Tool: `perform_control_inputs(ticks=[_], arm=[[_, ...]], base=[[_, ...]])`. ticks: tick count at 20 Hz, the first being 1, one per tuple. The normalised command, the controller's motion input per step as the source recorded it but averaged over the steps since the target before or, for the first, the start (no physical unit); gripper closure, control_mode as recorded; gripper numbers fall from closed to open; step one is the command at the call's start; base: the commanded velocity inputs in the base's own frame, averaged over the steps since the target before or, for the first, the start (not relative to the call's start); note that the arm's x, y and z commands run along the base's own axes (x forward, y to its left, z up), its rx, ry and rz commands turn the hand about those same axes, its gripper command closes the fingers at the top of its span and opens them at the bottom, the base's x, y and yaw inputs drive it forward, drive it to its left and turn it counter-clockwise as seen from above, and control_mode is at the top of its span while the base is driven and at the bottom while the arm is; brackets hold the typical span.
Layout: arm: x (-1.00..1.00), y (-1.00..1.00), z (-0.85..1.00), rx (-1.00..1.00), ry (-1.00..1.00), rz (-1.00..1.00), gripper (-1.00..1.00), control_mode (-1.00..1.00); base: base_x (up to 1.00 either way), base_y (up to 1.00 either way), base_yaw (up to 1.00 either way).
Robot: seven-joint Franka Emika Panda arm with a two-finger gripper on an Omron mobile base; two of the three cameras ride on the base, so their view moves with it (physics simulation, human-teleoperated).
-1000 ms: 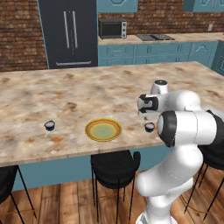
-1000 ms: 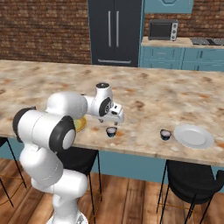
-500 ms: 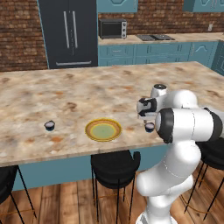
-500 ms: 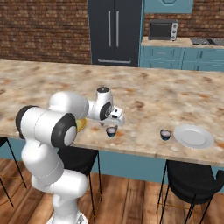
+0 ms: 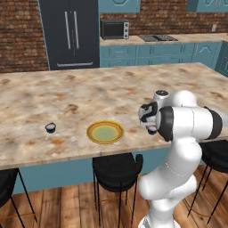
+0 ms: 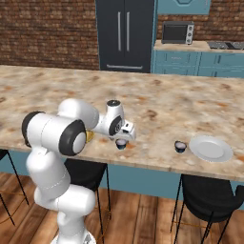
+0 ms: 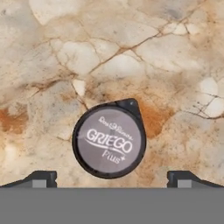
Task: Place two yogurt containers on each plate.
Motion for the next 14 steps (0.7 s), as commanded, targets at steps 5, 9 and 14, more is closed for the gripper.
perform_control_inputs(ticks=[5,9,14], arm=[[0.17,-0.11,-0.15,0.01,0.01,0.0,-1.0,-1.0],[0.04,0.09,-0.22,0.0,0.0,0.0,-1.0,-1.0],[0.0,0.06,-0.17,0.0,0.0,0.0,-1.0,-1.0]], base=[[0.0,0.0,0.0],[0.0,0.0,0.0],[0.0,0.0,0.0]])
